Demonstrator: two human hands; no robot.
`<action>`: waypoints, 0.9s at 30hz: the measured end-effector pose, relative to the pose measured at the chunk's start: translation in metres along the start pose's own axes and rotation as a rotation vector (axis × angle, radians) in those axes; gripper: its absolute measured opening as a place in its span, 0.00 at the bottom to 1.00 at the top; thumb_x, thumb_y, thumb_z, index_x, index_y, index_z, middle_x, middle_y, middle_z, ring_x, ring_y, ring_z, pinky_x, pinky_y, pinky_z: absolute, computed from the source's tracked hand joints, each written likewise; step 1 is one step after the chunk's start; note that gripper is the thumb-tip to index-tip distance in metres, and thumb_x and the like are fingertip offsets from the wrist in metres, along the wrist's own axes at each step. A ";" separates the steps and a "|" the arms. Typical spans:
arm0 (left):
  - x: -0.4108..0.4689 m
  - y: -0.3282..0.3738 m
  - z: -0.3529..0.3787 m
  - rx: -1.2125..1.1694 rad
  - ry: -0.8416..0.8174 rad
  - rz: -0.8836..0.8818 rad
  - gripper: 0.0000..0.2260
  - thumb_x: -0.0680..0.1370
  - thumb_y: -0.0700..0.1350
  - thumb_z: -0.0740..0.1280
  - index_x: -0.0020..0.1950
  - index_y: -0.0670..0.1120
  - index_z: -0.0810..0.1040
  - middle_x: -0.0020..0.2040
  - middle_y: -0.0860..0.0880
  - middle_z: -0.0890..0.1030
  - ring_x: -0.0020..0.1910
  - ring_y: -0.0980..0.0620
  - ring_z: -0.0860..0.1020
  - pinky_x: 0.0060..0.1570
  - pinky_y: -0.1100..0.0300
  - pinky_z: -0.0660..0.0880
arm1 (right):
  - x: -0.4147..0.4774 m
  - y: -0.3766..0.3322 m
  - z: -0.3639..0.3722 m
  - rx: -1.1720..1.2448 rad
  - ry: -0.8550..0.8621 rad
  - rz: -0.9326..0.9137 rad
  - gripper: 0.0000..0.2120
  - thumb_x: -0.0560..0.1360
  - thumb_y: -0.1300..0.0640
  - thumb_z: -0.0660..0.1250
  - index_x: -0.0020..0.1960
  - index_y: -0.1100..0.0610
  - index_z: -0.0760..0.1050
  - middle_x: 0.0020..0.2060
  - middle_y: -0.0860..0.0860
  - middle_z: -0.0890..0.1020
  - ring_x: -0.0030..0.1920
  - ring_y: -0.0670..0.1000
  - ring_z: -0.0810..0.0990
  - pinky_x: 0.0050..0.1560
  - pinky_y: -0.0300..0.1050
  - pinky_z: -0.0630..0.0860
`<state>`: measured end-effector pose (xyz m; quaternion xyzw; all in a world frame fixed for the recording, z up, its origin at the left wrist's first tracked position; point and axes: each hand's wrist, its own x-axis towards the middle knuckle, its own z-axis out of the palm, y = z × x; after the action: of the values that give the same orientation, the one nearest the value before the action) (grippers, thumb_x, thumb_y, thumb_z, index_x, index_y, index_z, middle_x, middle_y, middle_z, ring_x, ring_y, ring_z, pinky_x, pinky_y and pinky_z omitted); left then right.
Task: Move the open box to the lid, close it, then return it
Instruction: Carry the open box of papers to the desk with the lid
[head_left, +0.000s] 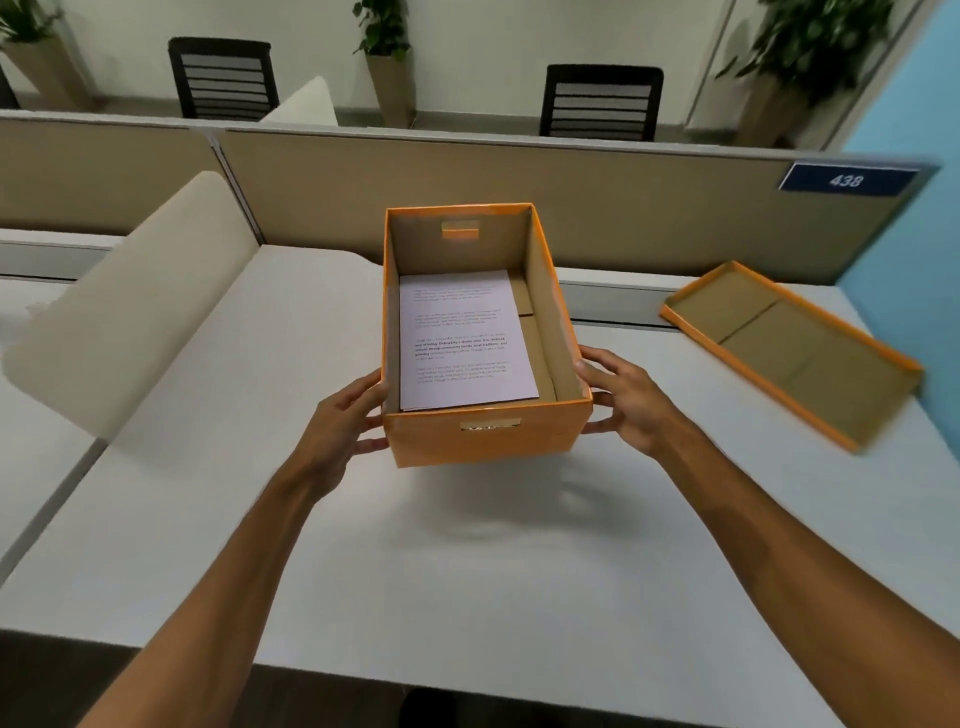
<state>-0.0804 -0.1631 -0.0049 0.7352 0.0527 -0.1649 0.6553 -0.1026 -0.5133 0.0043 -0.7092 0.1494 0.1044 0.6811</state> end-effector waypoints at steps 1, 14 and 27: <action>-0.008 -0.002 0.015 0.002 -0.007 0.001 0.23 0.76 0.63 0.66 0.70 0.60 0.75 0.64 0.55 0.81 0.59 0.46 0.81 0.48 0.48 0.83 | -0.012 0.006 -0.013 0.002 0.011 0.000 0.16 0.73 0.42 0.69 0.60 0.35 0.75 0.58 0.45 0.81 0.57 0.55 0.80 0.46 0.62 0.82; -0.100 -0.035 0.141 0.032 -0.054 -0.042 0.19 0.81 0.57 0.61 0.71 0.57 0.73 0.64 0.53 0.79 0.60 0.43 0.78 0.51 0.46 0.80 | -0.140 0.074 -0.116 0.086 0.110 0.068 0.15 0.78 0.47 0.66 0.65 0.41 0.76 0.57 0.49 0.83 0.57 0.56 0.80 0.49 0.66 0.80; -0.130 -0.066 0.148 0.045 -0.077 -0.102 0.21 0.80 0.60 0.59 0.72 0.57 0.73 0.71 0.50 0.75 0.65 0.41 0.75 0.58 0.40 0.76 | -0.184 0.117 -0.096 0.153 0.180 0.126 0.14 0.79 0.48 0.65 0.64 0.41 0.76 0.55 0.48 0.84 0.58 0.56 0.80 0.55 0.71 0.76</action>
<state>-0.2478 -0.2810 -0.0396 0.7392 0.0610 -0.2275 0.6309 -0.3213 -0.5999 -0.0357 -0.6510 0.2616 0.0711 0.7091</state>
